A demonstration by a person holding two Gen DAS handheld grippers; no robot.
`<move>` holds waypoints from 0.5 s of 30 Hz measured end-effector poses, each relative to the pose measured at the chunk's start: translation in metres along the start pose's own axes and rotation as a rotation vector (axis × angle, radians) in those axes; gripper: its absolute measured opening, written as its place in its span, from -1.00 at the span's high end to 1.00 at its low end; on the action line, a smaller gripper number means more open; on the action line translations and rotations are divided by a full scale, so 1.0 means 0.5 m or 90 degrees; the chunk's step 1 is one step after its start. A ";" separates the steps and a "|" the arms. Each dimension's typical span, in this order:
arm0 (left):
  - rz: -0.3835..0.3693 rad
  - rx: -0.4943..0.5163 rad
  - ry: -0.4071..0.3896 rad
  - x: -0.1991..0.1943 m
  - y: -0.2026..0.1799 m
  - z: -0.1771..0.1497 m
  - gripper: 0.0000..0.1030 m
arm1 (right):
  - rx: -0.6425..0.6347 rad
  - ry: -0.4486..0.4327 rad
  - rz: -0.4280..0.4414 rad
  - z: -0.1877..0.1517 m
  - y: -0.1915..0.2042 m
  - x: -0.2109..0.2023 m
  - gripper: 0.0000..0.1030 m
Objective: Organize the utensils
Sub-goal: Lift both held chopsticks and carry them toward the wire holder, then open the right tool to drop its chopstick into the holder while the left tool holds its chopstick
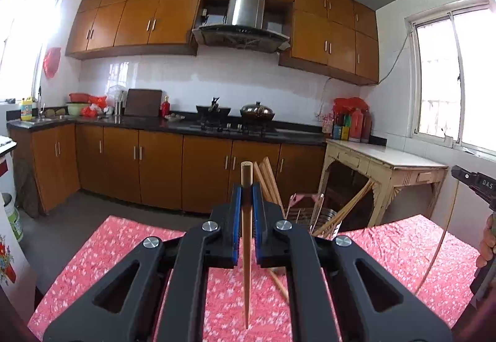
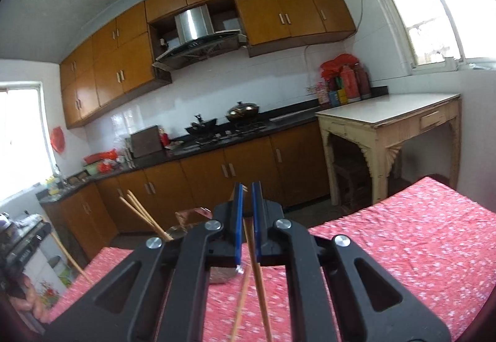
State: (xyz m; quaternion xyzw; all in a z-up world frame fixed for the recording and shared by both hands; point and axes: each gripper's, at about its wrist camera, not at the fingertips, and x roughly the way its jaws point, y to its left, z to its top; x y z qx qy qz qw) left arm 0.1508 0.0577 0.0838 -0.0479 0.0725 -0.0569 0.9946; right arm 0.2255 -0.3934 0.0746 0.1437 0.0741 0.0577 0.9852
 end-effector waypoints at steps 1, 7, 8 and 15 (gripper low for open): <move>-0.004 -0.002 -0.005 0.001 -0.003 0.010 0.86 | 0.001 -0.010 0.015 0.018 0.016 0.005 0.87; -0.030 -0.023 -0.044 0.030 -0.043 0.095 0.86 | -0.018 -0.048 0.049 0.100 0.106 0.063 0.97; -0.032 -0.023 -0.044 0.039 -0.050 0.106 0.86 | -0.015 -0.041 0.050 0.101 0.113 0.071 0.97; -0.043 -0.034 -0.021 0.048 -0.029 0.070 0.86 | -0.105 0.122 0.039 -0.051 0.107 0.109 0.89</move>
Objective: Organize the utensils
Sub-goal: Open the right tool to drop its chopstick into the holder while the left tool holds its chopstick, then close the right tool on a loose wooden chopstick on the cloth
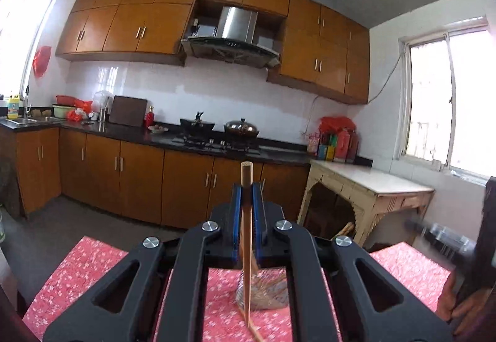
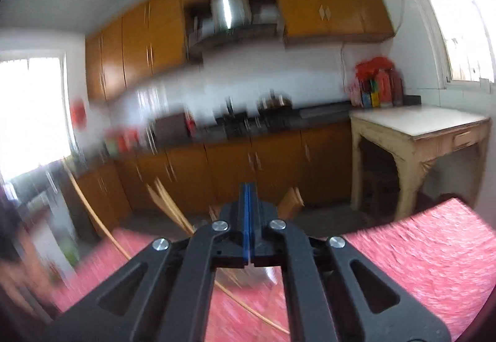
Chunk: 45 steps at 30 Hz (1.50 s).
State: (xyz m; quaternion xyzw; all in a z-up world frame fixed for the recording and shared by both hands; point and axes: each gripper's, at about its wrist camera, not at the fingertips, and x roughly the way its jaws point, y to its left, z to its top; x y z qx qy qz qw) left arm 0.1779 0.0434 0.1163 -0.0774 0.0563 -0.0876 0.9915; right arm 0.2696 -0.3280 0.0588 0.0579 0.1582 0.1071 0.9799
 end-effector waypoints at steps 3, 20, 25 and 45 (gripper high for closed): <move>0.004 -0.024 0.041 0.013 0.038 -0.026 0.86 | -0.017 0.107 0.038 -0.070 -0.001 0.064 0.89; 0.096 -0.030 0.042 -0.048 0.178 -0.046 0.86 | -0.203 0.316 0.103 -0.250 0.172 0.344 0.56; 0.101 -0.033 0.043 -0.047 0.192 -0.046 0.86 | -0.252 0.351 0.073 -0.273 0.187 0.397 0.54; 0.091 -0.039 0.052 -0.035 0.194 -0.059 0.86 | -0.300 0.414 0.094 -0.302 0.135 0.395 0.82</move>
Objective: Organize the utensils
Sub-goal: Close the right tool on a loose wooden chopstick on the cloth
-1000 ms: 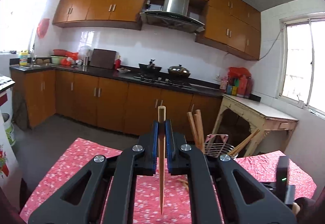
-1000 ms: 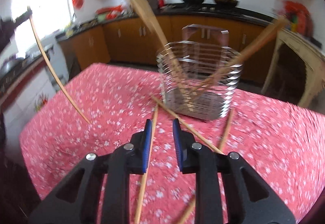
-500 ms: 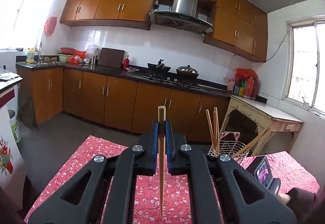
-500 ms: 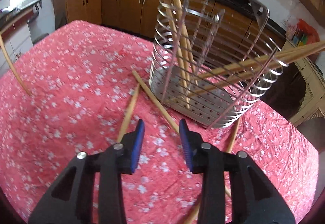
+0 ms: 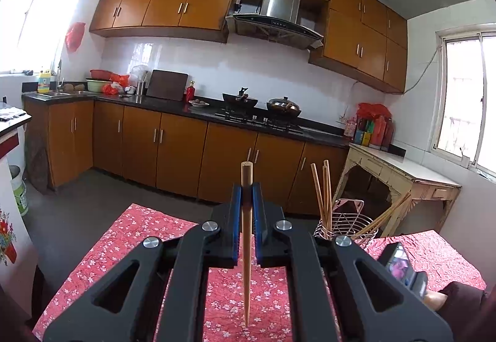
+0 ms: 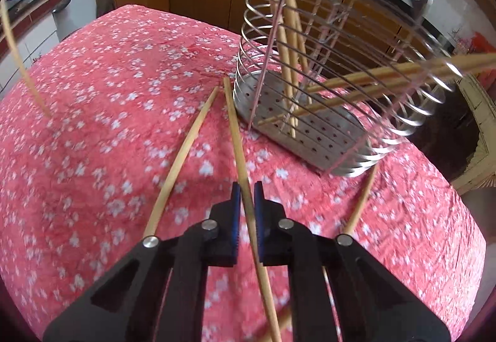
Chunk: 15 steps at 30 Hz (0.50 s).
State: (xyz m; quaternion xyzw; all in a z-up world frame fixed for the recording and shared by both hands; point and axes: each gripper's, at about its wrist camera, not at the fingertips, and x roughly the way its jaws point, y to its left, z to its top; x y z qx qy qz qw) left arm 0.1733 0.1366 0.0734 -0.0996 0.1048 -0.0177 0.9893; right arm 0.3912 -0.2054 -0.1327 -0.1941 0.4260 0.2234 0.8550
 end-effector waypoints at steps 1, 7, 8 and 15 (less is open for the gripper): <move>-0.001 0.000 0.000 -0.001 -0.002 0.000 0.86 | 0.004 -0.005 0.004 -0.008 -0.005 -0.013 0.82; -0.014 0.000 0.000 -0.003 -0.002 -0.004 0.86 | 0.034 -0.032 -0.007 -0.094 -0.053 -0.114 0.84; -0.015 0.000 0.000 -0.003 -0.001 -0.005 0.86 | 0.039 -0.030 -0.016 -0.113 -0.063 -0.126 0.86; -0.026 -0.007 0.005 0.005 -0.006 -0.009 0.86 | 0.126 0.036 -0.103 -0.257 -0.205 -0.131 0.85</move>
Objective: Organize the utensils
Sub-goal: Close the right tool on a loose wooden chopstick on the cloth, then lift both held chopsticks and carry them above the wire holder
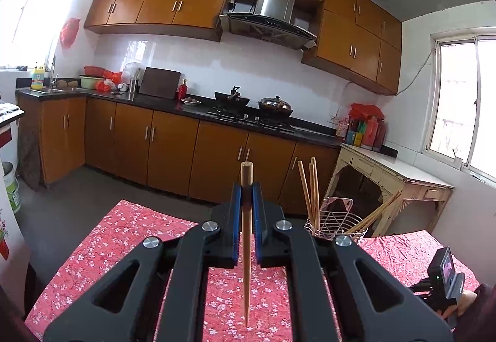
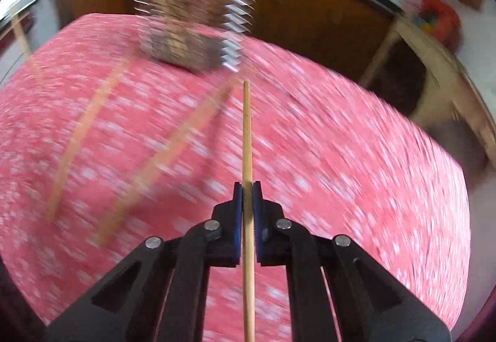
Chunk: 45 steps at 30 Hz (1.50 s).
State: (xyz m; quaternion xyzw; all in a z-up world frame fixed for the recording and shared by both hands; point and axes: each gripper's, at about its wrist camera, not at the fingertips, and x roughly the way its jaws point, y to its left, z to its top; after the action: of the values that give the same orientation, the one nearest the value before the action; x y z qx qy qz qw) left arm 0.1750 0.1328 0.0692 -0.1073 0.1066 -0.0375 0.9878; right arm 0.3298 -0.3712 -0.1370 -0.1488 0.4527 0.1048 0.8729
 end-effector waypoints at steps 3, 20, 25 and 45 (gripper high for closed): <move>-0.003 0.003 0.003 0.001 0.006 0.000 0.86 | 0.030 0.018 0.004 -0.016 -0.034 0.014 0.84; 0.003 0.022 0.015 0.010 -0.018 -0.001 0.86 | 0.131 0.034 0.010 0.140 -0.041 0.128 0.85; -0.002 0.022 0.014 0.010 -0.021 -0.001 0.86 | 0.170 -0.038 0.010 0.108 -0.057 0.045 0.85; -0.037 0.038 -0.019 -0.015 -0.093 0.031 0.86 | 0.243 -0.549 0.052 0.057 -0.030 -0.412 0.85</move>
State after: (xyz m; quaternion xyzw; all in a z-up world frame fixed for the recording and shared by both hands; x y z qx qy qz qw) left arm 0.1688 0.0916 0.0957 -0.0811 0.0873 -0.0676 0.9906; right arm 0.2393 -0.3850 0.0501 0.0895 0.0655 0.1064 0.9881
